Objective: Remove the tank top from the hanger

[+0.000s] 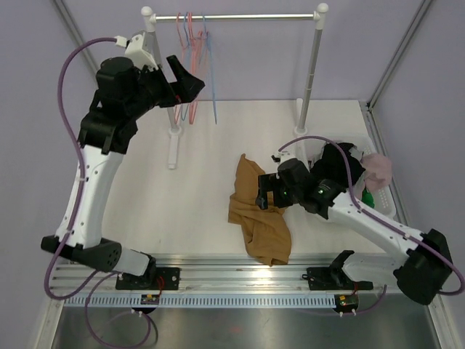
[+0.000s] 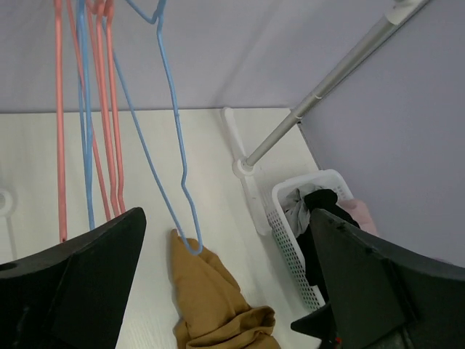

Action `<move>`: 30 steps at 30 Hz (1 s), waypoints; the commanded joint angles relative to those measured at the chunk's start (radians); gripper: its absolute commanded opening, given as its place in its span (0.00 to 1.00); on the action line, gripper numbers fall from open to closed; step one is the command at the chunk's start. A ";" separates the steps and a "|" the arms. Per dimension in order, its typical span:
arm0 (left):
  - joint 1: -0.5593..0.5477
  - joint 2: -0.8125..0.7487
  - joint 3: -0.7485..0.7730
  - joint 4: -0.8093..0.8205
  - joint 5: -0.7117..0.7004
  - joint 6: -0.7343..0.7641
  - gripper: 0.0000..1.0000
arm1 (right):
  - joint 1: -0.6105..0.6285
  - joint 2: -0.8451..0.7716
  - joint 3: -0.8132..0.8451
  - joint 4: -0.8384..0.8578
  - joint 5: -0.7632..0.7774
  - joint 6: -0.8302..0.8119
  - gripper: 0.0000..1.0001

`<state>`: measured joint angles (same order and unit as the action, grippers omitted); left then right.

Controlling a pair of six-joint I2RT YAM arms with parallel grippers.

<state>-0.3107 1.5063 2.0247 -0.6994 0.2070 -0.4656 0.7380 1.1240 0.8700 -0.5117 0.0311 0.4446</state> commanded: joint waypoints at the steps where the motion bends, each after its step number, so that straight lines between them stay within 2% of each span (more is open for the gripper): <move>1: 0.004 -0.194 -0.159 0.093 0.019 0.042 0.99 | 0.014 0.109 0.064 0.042 -0.004 -0.055 0.99; 2: 0.002 -0.283 -0.266 0.101 0.012 0.047 0.99 | 0.027 0.132 0.073 0.044 0.025 -0.061 1.00; 4: -0.002 -0.381 -0.372 0.115 -0.003 0.053 0.99 | 0.044 0.201 0.096 0.048 0.055 -0.075 0.99; 5: -0.004 -0.479 -0.426 0.120 -0.007 0.056 0.99 | 0.047 0.226 0.106 0.052 0.070 -0.081 1.00; 6: -0.004 -0.526 -0.536 0.126 -0.014 0.053 0.99 | 0.063 0.281 0.116 0.053 0.082 -0.084 0.99; 9: -0.007 -0.691 -0.715 0.124 -0.044 0.050 0.99 | 0.081 0.393 0.164 0.041 0.141 -0.078 0.99; 13: -0.008 -0.860 -0.843 0.055 -0.099 0.067 0.99 | 0.092 0.513 0.204 0.024 0.226 -0.046 0.99; 16: -0.007 -0.955 -0.891 0.002 -0.106 0.094 0.99 | 0.092 0.583 0.198 0.051 0.188 -0.041 1.00; 20: -0.007 -1.054 -0.923 -0.090 -0.083 0.159 0.99 | 0.109 0.642 0.198 0.067 0.176 -0.037 0.88; 21: -0.007 -1.069 -0.926 -0.125 -0.052 0.207 0.99 | 0.109 0.651 0.199 0.059 0.181 -0.040 0.76; 23: -0.007 -1.127 -0.957 -0.146 -0.044 0.255 0.99 | 0.112 0.643 0.196 0.059 0.200 -0.044 0.45; 24: -0.007 -1.152 -0.977 -0.146 -0.070 0.281 0.99 | 0.112 0.617 0.192 0.059 0.207 -0.047 0.18; 25: -0.007 -1.175 -1.003 -0.135 -0.090 0.288 0.99 | 0.112 0.600 0.193 0.056 0.213 -0.052 0.00; 27: -0.008 -1.244 -1.054 -0.111 -0.170 0.259 0.99 | 0.113 0.526 0.199 0.030 0.249 -0.049 0.00; 30: -0.010 -1.339 -1.134 -0.033 -0.181 0.243 0.99 | 0.112 0.412 0.233 -0.039 0.306 -0.058 0.00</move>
<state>-0.3157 0.2317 0.9478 -0.8192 0.0834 -0.2394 0.8455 1.6844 1.0561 -0.4919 0.2302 0.3996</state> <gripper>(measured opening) 0.987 0.044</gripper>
